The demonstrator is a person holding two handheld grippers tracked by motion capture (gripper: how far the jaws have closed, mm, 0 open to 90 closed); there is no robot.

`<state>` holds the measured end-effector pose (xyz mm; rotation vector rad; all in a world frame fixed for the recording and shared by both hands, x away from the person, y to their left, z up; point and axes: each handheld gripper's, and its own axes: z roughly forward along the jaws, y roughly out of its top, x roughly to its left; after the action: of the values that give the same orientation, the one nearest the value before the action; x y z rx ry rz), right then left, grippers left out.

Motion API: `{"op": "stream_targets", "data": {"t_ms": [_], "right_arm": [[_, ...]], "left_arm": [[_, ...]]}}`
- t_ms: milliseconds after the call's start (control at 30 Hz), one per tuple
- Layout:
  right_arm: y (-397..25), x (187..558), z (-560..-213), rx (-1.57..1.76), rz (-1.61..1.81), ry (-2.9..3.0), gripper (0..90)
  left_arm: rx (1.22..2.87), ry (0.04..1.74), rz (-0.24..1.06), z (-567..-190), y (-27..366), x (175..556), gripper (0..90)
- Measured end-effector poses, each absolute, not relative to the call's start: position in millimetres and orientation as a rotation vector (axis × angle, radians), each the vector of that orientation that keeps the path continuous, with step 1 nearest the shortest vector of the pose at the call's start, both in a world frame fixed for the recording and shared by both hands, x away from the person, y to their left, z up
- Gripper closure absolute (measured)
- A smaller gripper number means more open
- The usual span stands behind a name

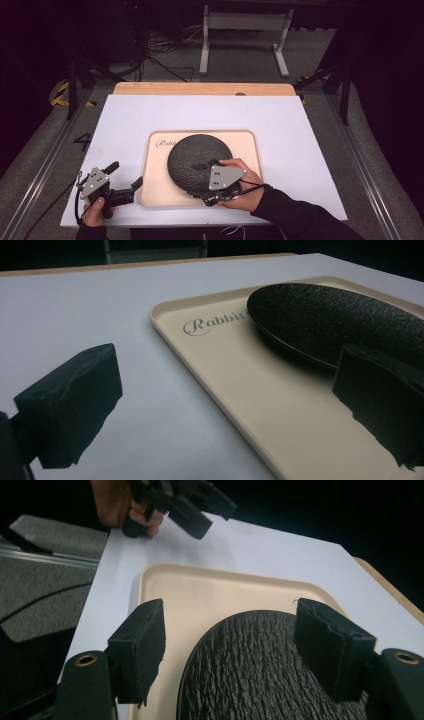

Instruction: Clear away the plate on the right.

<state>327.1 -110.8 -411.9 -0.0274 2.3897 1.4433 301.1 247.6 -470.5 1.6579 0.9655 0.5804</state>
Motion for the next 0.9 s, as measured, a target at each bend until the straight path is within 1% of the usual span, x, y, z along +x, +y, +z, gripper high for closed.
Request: {"op": "stream_targets", "data": {"t_ms": [67, 167, 267, 600, 900], "right_arm": [[-113, 328, -409, 0.009, 1.457, 2.377, 25.8], [-118, 329, -404, 0.055, 1.487, 2.366, 24.9], [-124, 332, -399, 0.099, 1.522, 2.339, 22.1], [-150, 340, -389, 0.234, 1.563, 2.271, 21.5], [-186, 347, -384, 0.346, 1.552, 2.212, 19.5]], "left_arm": [[1.657, 0.967, 0.577, -470, 248, 301, 0.5], [1.657, 0.967, 0.578, -470, 248, 301, 0.5], [1.658, 0.965, 0.579, -470, 248, 301, 0.5], [1.658, 0.967, 0.578, -470, 248, 301, 0.5], [1.66, 0.967, 0.579, -470, 247, 301, 0.5]]}}
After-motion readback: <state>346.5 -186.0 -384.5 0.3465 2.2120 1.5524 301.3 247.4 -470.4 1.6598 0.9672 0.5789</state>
